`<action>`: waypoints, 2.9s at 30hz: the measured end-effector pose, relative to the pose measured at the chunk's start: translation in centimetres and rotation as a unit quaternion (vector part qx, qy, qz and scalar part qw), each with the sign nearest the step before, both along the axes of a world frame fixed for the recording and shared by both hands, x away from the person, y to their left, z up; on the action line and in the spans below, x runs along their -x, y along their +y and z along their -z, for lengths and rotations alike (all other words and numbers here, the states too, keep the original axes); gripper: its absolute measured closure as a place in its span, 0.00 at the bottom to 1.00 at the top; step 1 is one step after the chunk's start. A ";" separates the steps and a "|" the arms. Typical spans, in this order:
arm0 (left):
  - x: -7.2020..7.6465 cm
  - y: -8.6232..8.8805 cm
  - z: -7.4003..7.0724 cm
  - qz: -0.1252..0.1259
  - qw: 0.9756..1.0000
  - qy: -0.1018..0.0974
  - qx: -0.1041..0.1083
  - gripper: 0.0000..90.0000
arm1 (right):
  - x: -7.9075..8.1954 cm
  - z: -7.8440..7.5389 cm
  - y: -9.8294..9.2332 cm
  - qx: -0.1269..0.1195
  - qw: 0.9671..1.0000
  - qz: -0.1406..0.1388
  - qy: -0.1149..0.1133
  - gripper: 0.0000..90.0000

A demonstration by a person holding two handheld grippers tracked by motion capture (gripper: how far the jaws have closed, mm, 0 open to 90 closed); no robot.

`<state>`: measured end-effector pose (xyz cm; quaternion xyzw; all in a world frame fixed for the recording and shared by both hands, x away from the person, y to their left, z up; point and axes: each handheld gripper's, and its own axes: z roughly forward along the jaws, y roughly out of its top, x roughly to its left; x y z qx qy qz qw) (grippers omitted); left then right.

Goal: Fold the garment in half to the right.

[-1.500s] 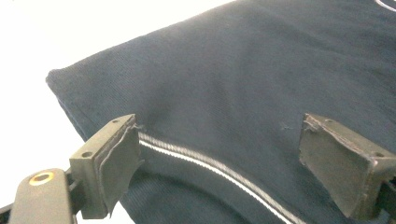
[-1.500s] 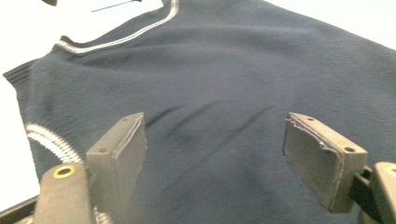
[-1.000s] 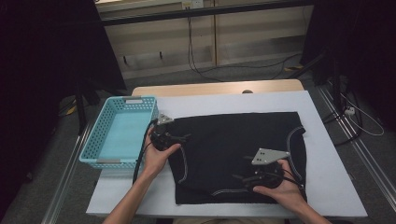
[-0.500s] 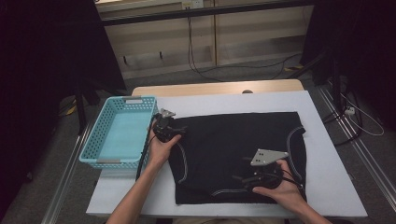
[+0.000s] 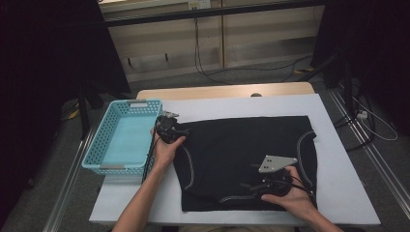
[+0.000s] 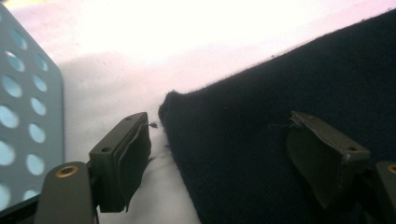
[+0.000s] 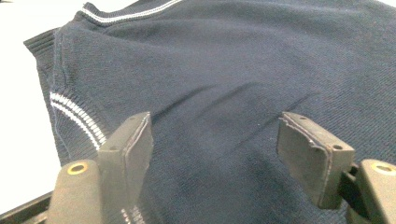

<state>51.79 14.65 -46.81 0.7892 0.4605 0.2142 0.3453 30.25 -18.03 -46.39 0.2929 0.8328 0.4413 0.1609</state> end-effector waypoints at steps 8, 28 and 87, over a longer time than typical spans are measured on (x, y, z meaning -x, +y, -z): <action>-0.1 -0.3 0.0 0.005 0.999 0.025 0.022 0.35 | -0.1 0.1 0.2 0.003 1.000 -0.005 0.004 0.30; 0.0 -0.4 -0.5 0.034 0.997 0.041 0.054 0.88 | 0.1 -0.7 3.1 -0.006 0.999 -0.047 0.012 0.34; 0.0 0.1 -1.5 0.037 0.995 0.033 0.091 0.88 | -0.8 0.7 18.5 0.092 0.991 -0.092 -0.013 0.82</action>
